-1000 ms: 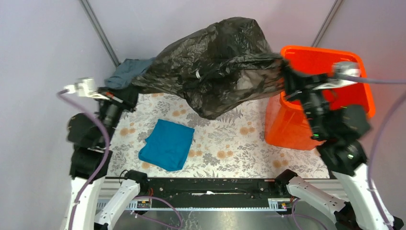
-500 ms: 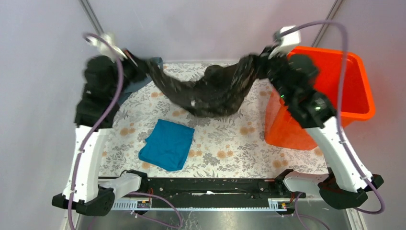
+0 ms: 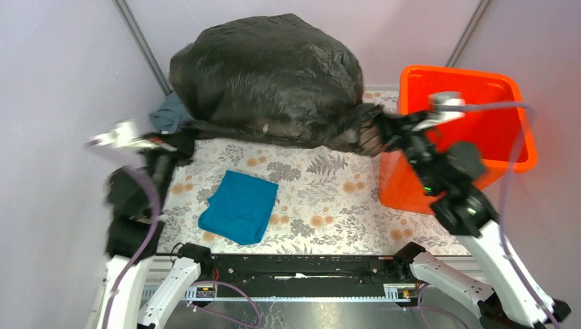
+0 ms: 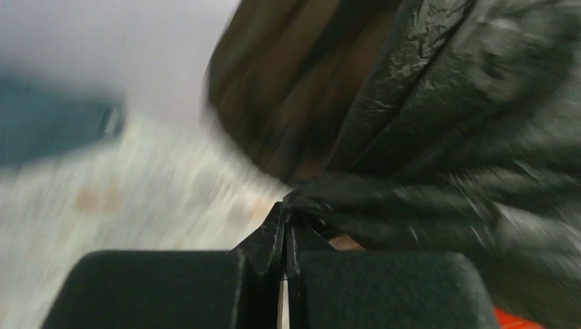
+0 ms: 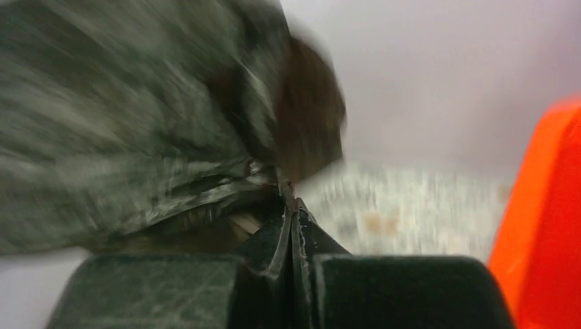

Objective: Put the trash bags into the trash bin

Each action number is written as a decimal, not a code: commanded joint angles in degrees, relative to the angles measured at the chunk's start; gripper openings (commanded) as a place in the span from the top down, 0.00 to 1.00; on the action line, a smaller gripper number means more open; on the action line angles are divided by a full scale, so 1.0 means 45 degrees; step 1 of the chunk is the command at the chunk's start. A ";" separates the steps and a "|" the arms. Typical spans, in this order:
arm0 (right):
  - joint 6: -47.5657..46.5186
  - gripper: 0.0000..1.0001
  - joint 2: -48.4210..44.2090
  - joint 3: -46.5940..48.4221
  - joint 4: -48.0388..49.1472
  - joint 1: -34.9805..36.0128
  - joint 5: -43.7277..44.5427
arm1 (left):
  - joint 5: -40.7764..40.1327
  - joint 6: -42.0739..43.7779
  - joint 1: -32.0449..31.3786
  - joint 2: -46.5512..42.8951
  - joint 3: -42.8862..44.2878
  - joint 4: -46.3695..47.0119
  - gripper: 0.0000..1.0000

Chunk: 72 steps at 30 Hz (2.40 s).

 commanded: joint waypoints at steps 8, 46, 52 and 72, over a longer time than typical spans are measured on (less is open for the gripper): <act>0.0078 1.00 0.2958 0.1557 -0.2198 0.0010 -0.0455 | 0.2427 -0.0195 0.0045 0.4598 0.1884 -0.3432 1.00; -0.0584 0.97 -0.0273 0.0189 -0.2743 0.0010 -0.1036 | 0.4961 -0.1862 0.0045 0.4480 0.3717 -0.2207 1.00; -0.1073 0.97 0.1573 0.0913 -0.1844 0.0010 -0.3912 | 0.6087 -0.1795 -0.1408 0.7251 0.4028 -0.0130 1.00; 0.6146 0.69 0.4854 -0.0214 0.1458 0.0206 -0.6797 | 0.6975 -0.1813 -0.4031 0.9143 0.3113 0.1266 1.00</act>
